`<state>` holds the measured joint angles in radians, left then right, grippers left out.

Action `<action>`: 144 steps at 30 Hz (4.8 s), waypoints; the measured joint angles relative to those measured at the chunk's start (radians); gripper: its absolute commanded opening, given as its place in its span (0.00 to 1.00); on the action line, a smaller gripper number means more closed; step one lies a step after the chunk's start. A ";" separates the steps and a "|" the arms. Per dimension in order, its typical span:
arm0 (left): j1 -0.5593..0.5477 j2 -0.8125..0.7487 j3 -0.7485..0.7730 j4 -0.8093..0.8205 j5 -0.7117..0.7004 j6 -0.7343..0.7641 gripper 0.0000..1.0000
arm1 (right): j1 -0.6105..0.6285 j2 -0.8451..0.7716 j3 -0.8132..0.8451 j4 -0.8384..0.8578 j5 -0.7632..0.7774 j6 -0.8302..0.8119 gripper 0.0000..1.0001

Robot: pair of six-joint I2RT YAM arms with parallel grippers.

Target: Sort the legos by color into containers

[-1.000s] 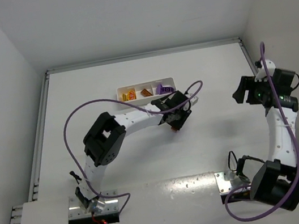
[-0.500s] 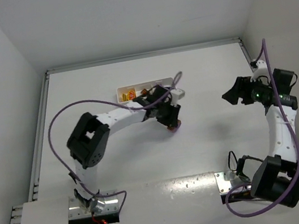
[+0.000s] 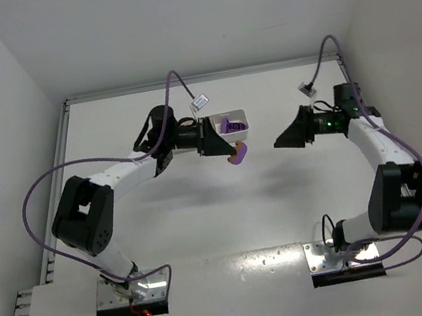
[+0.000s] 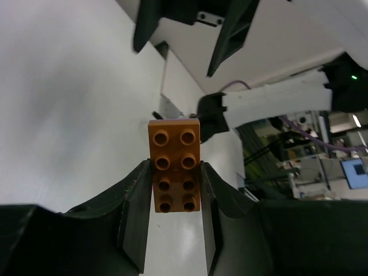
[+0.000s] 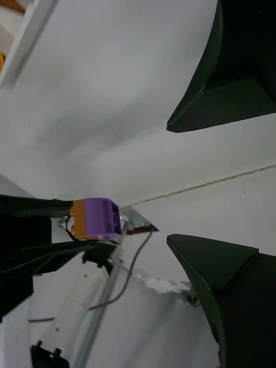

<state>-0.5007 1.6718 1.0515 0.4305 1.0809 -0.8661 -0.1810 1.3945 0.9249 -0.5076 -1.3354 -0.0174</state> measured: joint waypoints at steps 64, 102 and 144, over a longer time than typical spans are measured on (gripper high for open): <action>0.023 0.024 0.018 0.048 0.142 -0.018 0.22 | 0.365 0.142 0.181 -0.078 -0.022 -0.112 0.68; 0.220 0.048 0.156 0.068 0.063 -0.019 0.11 | 0.385 0.090 0.125 -0.171 0.021 -0.243 0.04; 0.101 0.447 0.574 -0.690 -0.828 0.644 0.64 | 0.292 0.150 0.177 -0.125 0.133 -0.211 0.04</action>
<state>-0.3992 2.1185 1.6253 -0.2592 0.2531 -0.2218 0.1108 1.5444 1.1015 -0.6327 -1.2022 -0.2283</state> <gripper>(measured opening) 0.644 0.372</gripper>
